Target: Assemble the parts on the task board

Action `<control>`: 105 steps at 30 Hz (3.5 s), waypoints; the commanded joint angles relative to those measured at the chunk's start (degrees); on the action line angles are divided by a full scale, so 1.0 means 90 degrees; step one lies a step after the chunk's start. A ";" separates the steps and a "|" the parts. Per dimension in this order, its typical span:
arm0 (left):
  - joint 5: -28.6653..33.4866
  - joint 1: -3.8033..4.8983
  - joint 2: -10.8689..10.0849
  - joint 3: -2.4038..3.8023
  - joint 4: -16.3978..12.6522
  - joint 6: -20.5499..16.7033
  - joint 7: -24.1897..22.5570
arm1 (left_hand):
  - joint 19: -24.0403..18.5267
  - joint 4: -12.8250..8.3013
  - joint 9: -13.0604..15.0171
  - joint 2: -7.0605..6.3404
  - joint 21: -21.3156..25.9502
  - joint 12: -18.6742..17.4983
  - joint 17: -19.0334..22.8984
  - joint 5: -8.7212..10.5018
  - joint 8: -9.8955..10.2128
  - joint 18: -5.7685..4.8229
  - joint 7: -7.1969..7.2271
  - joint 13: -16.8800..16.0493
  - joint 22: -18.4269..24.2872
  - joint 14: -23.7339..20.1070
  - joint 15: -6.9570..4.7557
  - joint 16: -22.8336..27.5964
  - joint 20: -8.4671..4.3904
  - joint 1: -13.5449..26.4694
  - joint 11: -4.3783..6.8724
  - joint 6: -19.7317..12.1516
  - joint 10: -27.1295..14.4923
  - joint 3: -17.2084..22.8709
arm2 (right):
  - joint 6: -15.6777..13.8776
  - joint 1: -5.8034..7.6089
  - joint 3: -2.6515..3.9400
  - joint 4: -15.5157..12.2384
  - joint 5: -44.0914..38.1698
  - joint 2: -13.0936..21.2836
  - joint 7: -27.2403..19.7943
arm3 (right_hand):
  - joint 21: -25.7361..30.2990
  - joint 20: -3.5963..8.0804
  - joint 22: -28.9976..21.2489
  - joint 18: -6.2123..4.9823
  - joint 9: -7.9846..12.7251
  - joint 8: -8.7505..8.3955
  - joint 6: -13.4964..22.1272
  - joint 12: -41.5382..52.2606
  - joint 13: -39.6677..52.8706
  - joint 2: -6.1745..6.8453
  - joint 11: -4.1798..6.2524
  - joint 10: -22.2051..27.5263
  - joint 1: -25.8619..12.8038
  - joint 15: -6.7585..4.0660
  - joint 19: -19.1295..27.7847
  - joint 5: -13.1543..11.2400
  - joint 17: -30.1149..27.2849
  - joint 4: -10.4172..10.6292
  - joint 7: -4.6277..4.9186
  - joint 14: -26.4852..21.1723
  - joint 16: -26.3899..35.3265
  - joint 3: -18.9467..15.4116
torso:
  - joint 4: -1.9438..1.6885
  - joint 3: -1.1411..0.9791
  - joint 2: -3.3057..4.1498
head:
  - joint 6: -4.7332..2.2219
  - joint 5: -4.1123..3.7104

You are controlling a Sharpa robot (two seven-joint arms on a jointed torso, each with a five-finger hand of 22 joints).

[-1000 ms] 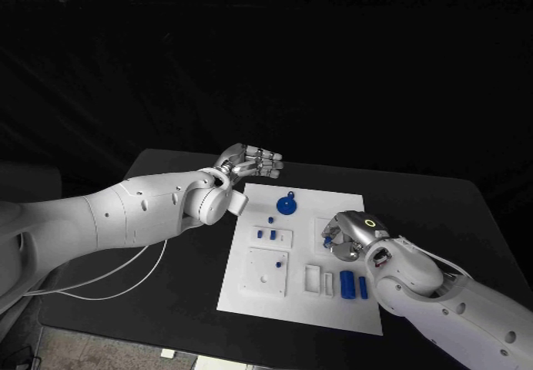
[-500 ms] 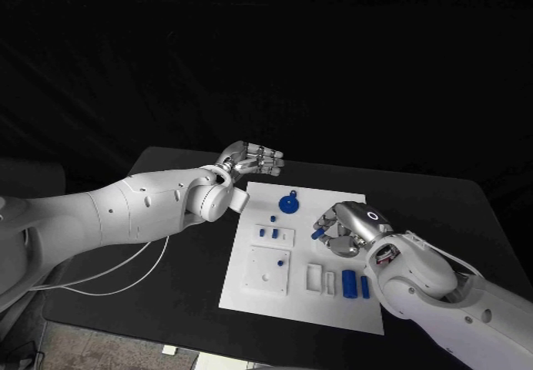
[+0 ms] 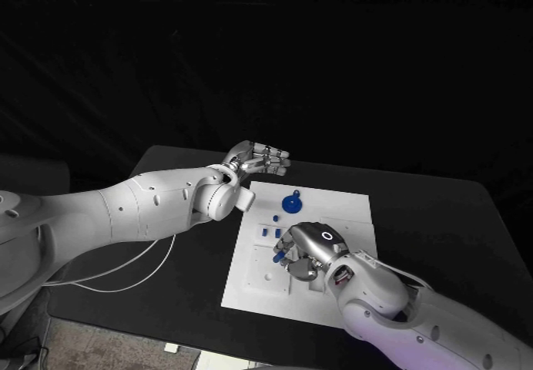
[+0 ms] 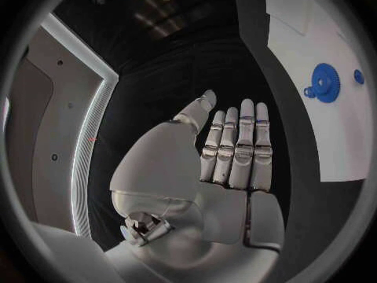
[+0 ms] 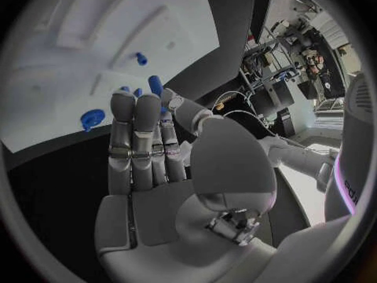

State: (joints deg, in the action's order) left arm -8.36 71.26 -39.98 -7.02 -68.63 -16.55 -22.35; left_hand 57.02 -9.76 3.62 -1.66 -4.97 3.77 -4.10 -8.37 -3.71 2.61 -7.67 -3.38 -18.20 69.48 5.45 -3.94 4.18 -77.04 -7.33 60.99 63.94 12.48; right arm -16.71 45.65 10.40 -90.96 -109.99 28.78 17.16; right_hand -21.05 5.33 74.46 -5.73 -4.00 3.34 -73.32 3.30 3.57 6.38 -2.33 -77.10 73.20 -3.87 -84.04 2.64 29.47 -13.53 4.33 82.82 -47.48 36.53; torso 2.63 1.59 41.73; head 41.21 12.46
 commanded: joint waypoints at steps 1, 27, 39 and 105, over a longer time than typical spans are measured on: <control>0.0051 0.0007 0.0036 0.0005 0.0010 0.0106 -0.0032 | 0.0008 0.0004 -0.0003 0.0048 -0.0036 -0.0024 -0.0003 0.0032 0.0013 -0.0078 -0.0020 0.0007 0.0005 -0.0016 0.0030 0.0019 0.0052 -0.0002 -0.0002 -0.0001 -0.0038 -0.0040 | 0.0116 -0.0037 -0.0065 0.0065 -0.0313 -0.0150 -0.0161 | 0.0033 0.0041 0.0015 -0.0014 -0.0006 0.0038 -0.0058 0.0014 0.0006 -0.0046 0.0147 -0.0178 -0.0008 -0.0044 -0.0029 0.0015 0.0013 -0.0046 -0.0007 -0.0001 0.0044 -0.0008 | -0.0013 -0.0010 0.0006 | 0.0015 0.0016; 0.0056 0.0006 0.0092 0.0004 0.0062 0.0152 -0.0008 | 0.0006 0.0014 -0.0003 0.0052 -0.0038 -0.0024 -0.0003 0.0034 0.0011 -0.0081 -0.0020 0.0007 0.0032 -0.0019 0.0031 0.0019 0.0053 -0.0001 -0.0004 0.0000 -0.0043 -0.0047 | 0.0257 -0.0083 -0.0472 0.0446 -0.0754 -0.0463 -0.0160 | 0.0038 0.0036 0.0111 -0.0012 -0.0009 0.0038 -0.0071 0.0013 0.0007 -0.0055 0.0147 -0.0190 -0.0044 -0.0043 -0.0064 0.0018 0.0033 -0.0108 -0.0011 0.0006 0.0042 0.0018 | -0.0012 -0.0001 -0.0002 | 0.0084 0.0080; 0.0056 0.0006 0.0081 0.0004 0.0070 0.0155 0.0000 | 0.0006 0.0014 -0.0003 0.0052 -0.0038 -0.0024 -0.0003 0.0034 0.0011 -0.0081 -0.0020 0.0007 0.0032 -0.0019 0.0031 0.0019 0.0053 -0.0001 -0.0004 0.0000 -0.0043 -0.0047 | 0.0381 -0.0086 -0.0483 0.0432 -0.0794 -0.0448 -0.0130 | 0.0048 0.0037 0.0150 -0.0012 -0.0009 0.0038 -0.0074 0.0013 0.0007 -0.0062 0.0148 -0.0193 -0.0051 -0.0044 -0.0073 0.0018 0.0040 -0.0123 -0.0012 0.0005 0.0038 0.0011 | -0.0009 -0.0006 -0.0002 | 0.0091 0.0095; 0.0057 0.0006 0.0100 0.0004 0.0100 0.0209 0.0033 | 0.0007 0.0059 -0.0003 0.0054 -0.0047 -0.0024 -0.0002 0.0044 0.0012 -0.0082 -0.0017 0.0006 0.0160 -0.0051 0.0044 0.0022 0.0065 -0.0008 -0.0012 0.0007 -0.0072 -0.0086 | 0.0744 -0.0128 -0.0686 0.0641 -0.1054 -0.0746 0.0410 | 0.0270 0.0022 0.0218 -0.0004 0.0000 0.0030 0.0006 0.0009 0.0003 -0.0027 0.0117 -0.0107 -0.0058 -0.0021 -0.0060 0.0022 0.0032 -0.0125 0.0015 -0.0007 0.0081 0.0070 | -0.0012 -0.0005 -0.0002 | 0.0114 0.0107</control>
State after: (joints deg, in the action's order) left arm -8.14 71.25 -39.21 -7.03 -67.66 -15.55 -21.79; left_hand 57.23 -9.31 3.61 -1.66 -5.19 3.77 -4.09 -8.37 -3.71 2.61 -7.67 -3.38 -16.81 69.29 5.64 -3.94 4.39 -77.04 -7.55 60.99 63.74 12.03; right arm -13.14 44.93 4.63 -85.54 -119.50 22.10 20.55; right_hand -18.74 5.30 74.90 -5.26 -3.98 3.48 -73.39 3.23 3.70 6.35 -1.91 -77.49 72.87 -4.02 -84.03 2.65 29.83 -14.64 4.26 82.89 -47.02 36.73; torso 2.51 1.58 41.72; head 42.30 13.42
